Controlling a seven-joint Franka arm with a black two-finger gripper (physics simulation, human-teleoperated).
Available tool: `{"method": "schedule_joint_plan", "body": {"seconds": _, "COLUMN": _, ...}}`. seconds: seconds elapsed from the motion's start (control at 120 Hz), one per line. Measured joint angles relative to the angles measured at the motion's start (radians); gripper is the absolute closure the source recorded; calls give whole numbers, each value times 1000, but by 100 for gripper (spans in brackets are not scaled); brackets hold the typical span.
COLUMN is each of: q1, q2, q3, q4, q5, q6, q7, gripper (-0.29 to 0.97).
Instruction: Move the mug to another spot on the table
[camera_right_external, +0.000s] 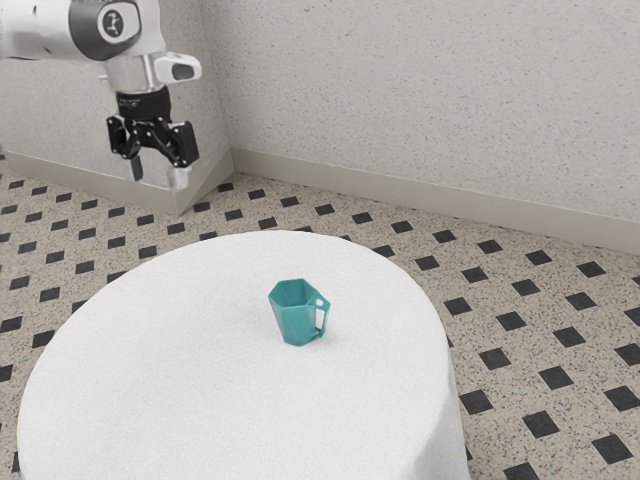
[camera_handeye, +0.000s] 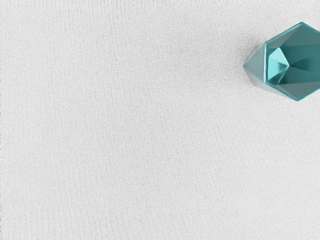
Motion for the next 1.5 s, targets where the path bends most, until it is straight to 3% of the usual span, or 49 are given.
{"method": "schedule_joint_plan", "body": {"seconds": 0.425, "q1": -23, "q2": 23, "q3": -9, "q4": 20, "q5": 28, "q6": 57, "q7": 14, "gripper": 2}}
{"method": "schedule_joint_plan", "body": {"seconds": 0.608, "q1": -148, "q2": 39, "q3": -8, "q4": -4, "q5": 47, "q6": 88, "q7": 2, "gripper": 2}}
{"method": "schedule_joint_plan", "body": {"seconds": 0.792, "q1": -288, "q2": 105, "q3": -9, "q4": -19, "q5": 131, "q6": 122, "q7": 23, "gripper": 2}}
{"method": "schedule_joint_plan", "body": {"seconds": 0.892, "q1": -317, "q2": 165, "q3": -11, "q4": 21, "q5": 124, "q6": 153, "q7": 57, "gripper": 2}}
{"method": "schedule_joint_plan", "body": {"seconds": 1.175, "q1": -311, "q2": 273, "q3": -6, "q4": 25, "q5": 21, "q6": 263, "q7": 365, "gripper": 2}}
{"method": "schedule_joint_plan", "body": {"seconds": 1.333, "q1": -331, "q2": 327, "q3": -7, "q4": 21, "q5": 6, "q6": 322, "q7": 568, "gripper": 2}}
{"method": "schedule_joint_plan", "body": {"seconds": 1.5, "q1": -341, "q2": 287, "q3": -10, "q4": -105, "q5": 9, "q6": 450, "q7": 774, "gripper": 2}}
